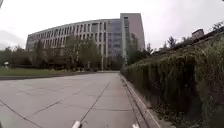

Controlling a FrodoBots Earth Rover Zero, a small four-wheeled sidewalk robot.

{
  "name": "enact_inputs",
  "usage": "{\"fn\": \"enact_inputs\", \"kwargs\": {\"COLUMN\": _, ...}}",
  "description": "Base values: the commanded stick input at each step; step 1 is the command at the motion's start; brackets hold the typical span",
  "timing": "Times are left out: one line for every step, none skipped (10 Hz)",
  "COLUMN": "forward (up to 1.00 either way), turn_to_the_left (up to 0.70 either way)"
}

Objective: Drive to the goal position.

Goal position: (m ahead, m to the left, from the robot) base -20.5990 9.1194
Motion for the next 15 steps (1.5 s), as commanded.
{"fn": "enact_inputs", "kwargs": {"forward": 0.07, "turn_to_the_left": 0.00}}
{"fn": "enact_inputs", "kwargs": {"forward": 0.07, "turn_to_the_left": 0.00}}
{"fn": "enact_inputs", "kwargs": {"forward": 0.07, "turn_to_the_left": 0.00}}
{"fn": "enact_inputs", "kwargs": {"forward": 0.06, "turn_to_the_left": 0.00}}
{"fn": "enact_inputs", "kwargs": {"forward": 0.06, "turn_to_the_left": 0.00}}
{"fn": "enact_inputs", "kwargs": {"forward": 0.07, "turn_to_the_left": 0.00}}
{"fn": "enact_inputs", "kwargs": {"forward": 0.07, "turn_to_the_left": 0.00}}
{"fn": "enact_inputs", "kwargs": {"forward": 0.07, "turn_to_the_left": 0.00}}
{"fn": "enact_inputs", "kwargs": {"forward": 0.06, "turn_to_the_left": 0.00}}
{"fn": "enact_inputs", "kwargs": {"forward": 0.06, "turn_to_the_left": 0.00}}
{"fn": "enact_inputs", "kwargs": {"forward": 0.06, "turn_to_the_left": 0.00}}
{"fn": "enact_inputs", "kwargs": {"forward": 0.06, "turn_to_the_left": 0.00}}
{"fn": "enact_inputs", "kwargs": {"forward": 0.06, "turn_to_the_left": 0.00}}
{"fn": "enact_inputs", "kwargs": {"forward": 0.06, "turn_to_the_left": 0.00}}
{"fn": "enact_inputs", "kwargs": {"forward": 0.06, "turn_to_the_left": 0.00}}
